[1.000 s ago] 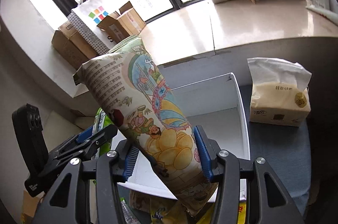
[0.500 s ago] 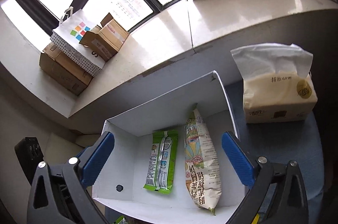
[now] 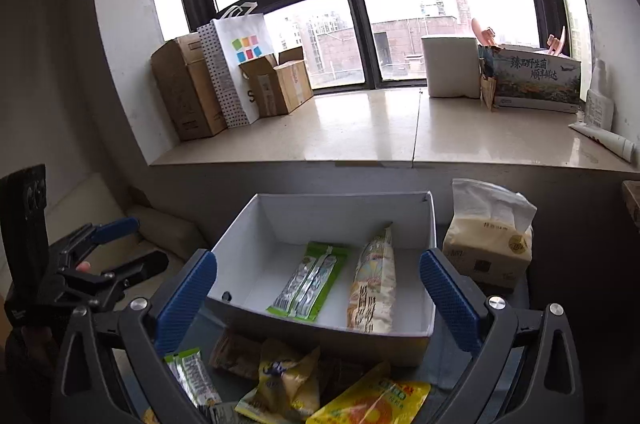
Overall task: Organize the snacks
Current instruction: 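Withdraw both tools from the box back toward the pile, then grasp the yellow chip bag with the right tool while the left grasps a silver packet, both into box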
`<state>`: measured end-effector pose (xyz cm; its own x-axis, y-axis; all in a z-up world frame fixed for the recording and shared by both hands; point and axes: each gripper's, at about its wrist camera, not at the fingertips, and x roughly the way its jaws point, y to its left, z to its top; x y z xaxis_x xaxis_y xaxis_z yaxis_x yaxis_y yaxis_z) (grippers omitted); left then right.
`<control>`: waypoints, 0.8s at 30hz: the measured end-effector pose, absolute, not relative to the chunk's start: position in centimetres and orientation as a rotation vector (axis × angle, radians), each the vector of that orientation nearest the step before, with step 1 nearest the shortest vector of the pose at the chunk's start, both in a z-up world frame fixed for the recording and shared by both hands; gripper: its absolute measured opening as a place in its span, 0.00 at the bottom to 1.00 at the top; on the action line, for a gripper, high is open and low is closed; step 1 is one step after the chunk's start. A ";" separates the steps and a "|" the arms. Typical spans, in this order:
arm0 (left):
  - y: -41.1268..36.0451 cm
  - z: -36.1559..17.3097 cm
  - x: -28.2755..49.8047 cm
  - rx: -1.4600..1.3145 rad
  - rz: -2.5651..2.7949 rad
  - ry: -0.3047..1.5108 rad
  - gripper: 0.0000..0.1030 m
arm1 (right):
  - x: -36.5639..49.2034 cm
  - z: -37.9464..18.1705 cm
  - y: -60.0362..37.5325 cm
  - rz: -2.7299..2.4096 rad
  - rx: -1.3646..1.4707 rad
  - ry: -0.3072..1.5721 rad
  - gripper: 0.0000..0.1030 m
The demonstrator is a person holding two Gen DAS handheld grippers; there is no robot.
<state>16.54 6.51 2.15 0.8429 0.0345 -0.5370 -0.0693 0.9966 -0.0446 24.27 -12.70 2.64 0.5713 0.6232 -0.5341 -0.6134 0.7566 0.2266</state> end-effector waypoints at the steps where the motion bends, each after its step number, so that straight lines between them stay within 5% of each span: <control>1: 6.3 2.0 15.1 -0.056 0.048 0.565 1.00 | 23.0 2.1 -12.8 0.720 0.000 0.651 1.00; 10: 6.3 -2.9 3.9 -0.171 -0.009 0.635 1.00 | 13.3 -5.5 -12.3 0.655 -0.107 0.699 1.00; 24: 10.3 -6.2 0.2 -0.353 0.065 0.694 1.00 | 19.6 -11.5 -4.8 0.622 -0.243 0.887 1.00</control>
<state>0.25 10.33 -6.19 0.7692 -0.0581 -0.6363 -0.1745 0.9389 -0.2967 19.65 -4.84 -11.46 0.4711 0.4047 -0.7837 -0.5987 0.7992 0.0528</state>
